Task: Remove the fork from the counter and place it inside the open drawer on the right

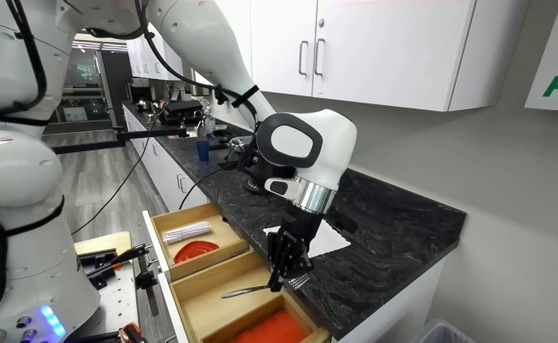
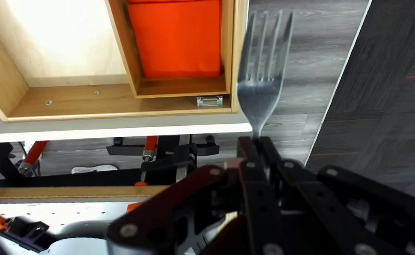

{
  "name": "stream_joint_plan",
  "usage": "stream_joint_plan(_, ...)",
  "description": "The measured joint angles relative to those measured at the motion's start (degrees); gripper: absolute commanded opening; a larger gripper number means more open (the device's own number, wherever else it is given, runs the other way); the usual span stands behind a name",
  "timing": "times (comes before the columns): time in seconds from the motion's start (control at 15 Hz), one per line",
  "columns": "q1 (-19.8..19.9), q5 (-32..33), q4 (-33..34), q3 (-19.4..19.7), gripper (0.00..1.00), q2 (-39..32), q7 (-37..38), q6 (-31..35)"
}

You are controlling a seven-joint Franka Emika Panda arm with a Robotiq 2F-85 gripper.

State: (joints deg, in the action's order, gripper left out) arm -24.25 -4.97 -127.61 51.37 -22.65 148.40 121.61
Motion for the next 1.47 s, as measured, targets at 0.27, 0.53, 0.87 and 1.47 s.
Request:
stream_joint_plan(0.27, 10.3, 0.6, 0.0, -11.5, 0.04, -0.1, 0.1, 0.5)
stream_joint_plan(0.53, 18.8, 0.6, 0.0, -19.7, 0.04, -0.1, 0.1, 4.7)
stream_joint_plan(0.87, 25.3, 0.5, 0.1, -25.2, 0.04, -0.1, 0.1, 7.7)
stream_joint_plan(1.47, 29.3, 0.2, 0.1, -29.4, 0.04, -0.1, 0.1, 5.7)
